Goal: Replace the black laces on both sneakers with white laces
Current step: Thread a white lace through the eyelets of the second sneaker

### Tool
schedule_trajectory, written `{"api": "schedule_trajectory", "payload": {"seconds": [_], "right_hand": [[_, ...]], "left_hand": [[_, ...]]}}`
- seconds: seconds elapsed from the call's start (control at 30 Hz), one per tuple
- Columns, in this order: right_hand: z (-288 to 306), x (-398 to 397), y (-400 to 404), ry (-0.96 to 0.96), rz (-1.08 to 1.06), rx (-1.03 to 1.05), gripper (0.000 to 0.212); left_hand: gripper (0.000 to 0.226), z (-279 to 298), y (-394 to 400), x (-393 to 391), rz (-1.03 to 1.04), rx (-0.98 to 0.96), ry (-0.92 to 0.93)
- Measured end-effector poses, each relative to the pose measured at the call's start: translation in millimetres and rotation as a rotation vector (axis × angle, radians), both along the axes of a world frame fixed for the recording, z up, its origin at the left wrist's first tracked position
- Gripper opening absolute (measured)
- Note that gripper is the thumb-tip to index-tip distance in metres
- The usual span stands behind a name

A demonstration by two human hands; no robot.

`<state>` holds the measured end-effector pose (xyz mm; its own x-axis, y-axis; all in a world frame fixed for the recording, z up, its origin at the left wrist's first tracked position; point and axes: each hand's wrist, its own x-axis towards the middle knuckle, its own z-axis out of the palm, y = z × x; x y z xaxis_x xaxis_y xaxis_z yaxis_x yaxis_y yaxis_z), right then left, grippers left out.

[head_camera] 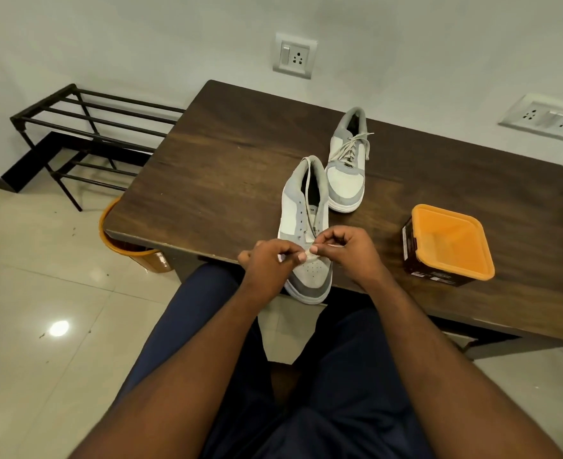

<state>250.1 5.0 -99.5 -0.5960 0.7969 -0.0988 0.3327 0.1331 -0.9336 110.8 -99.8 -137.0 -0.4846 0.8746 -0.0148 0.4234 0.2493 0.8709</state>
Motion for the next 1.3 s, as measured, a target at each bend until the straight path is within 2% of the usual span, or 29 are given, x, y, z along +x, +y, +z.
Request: {"api": "schedule_trajectory", "payload": {"seconds": [0.13,0.2,0.27,0.33,0.4,0.47,0.53,0.67,0.73,0.83,0.9,1.1,1.3], "right_hand": [[-4,5,0,-0.02,-0.02,-0.052,0.017],[-7,2,-4,-0.01,-0.036,-0.058,0.016],[-7,-6,-11,0.005,-0.068,-0.067,0.011],[-7,-12,-18,0.036,-0.071,-0.089,0.007],[-6,-15,-22,0.071,-0.076,-0.121,0.01],[-4,-17,-23,0.079,-0.082,-0.154,0.015],[-3,-17,-22,0.064,-0.1,-0.179,0.013],[-3,-16,-19,0.049,-0.195,-0.254,0.01],[-3,-18,-20,0.053,-0.213,-0.236,0.008],[-6,-20,-18,0.077,-0.328,-0.124,0.006],[-12,-22,-14,0.019,-0.363,-0.057,0.007],[-17,-38,-14,-0.239,-0.305,0.098,0.012],[-22,-44,-19,-0.161,-0.366,0.036,0.007]], "left_hand": [[0.02,-12,-5,-14,0.161,0.084,-0.112],[0.005,-15,-8,-16,0.178,0.105,-0.064],[0.036,-15,-8,-12,0.134,0.114,-0.017],[0.048,-10,-8,-4,0.05,0.15,0.02],[0.044,-10,-6,1,-0.002,0.215,-0.01],[0.036,-10,-6,8,0.028,0.255,-0.133],[0.031,-10,-5,13,0.084,0.261,-0.218],[0.021,-2,-3,21,0.055,0.298,-0.369],[0.017,-3,-3,17,0.097,0.311,-0.391],[0.009,-9,0,6,0.236,0.319,-0.294],[0.006,-12,4,0,0.276,0.318,-0.222],[0.004,-16,15,-1,0.206,0.236,-0.067],[0.006,-15,17,1,0.187,0.212,-0.024]]}}
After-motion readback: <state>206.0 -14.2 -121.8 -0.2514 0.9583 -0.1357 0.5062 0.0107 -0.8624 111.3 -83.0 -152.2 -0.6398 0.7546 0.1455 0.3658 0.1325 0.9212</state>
